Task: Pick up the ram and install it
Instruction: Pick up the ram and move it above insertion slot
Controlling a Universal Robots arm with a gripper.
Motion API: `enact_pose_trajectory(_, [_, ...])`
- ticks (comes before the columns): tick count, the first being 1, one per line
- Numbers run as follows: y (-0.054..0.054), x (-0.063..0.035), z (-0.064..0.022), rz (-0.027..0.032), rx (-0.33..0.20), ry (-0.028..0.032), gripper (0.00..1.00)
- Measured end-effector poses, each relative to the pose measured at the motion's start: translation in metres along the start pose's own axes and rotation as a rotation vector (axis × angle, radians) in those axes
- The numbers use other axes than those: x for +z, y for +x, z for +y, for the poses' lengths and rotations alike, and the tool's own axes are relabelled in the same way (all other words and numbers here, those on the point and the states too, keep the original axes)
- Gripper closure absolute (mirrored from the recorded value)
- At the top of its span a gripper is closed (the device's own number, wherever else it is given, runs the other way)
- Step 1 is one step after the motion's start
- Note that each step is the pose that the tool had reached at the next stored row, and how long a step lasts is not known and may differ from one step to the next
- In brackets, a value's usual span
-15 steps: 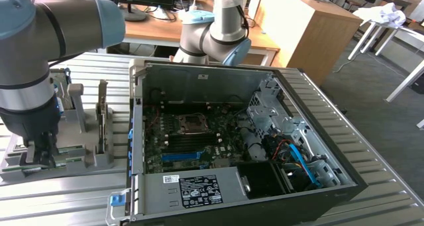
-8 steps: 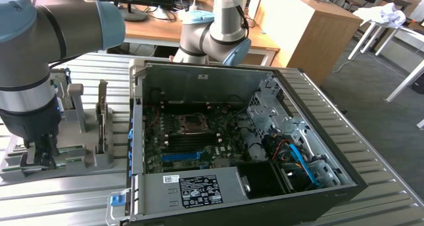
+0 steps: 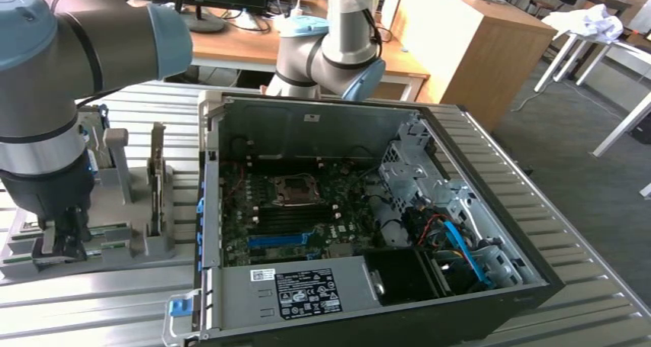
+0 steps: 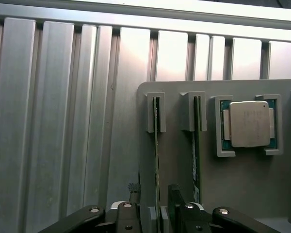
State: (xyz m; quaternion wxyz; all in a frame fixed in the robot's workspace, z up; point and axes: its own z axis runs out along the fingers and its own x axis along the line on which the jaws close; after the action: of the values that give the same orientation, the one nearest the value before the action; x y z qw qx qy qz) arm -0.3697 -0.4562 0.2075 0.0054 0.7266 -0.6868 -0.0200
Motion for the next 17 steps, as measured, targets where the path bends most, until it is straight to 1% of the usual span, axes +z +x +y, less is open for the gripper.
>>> enact_pose_trajectory(17, [0.0002,0.0077,-0.0003,0.0,0.0,0.0,0.64])
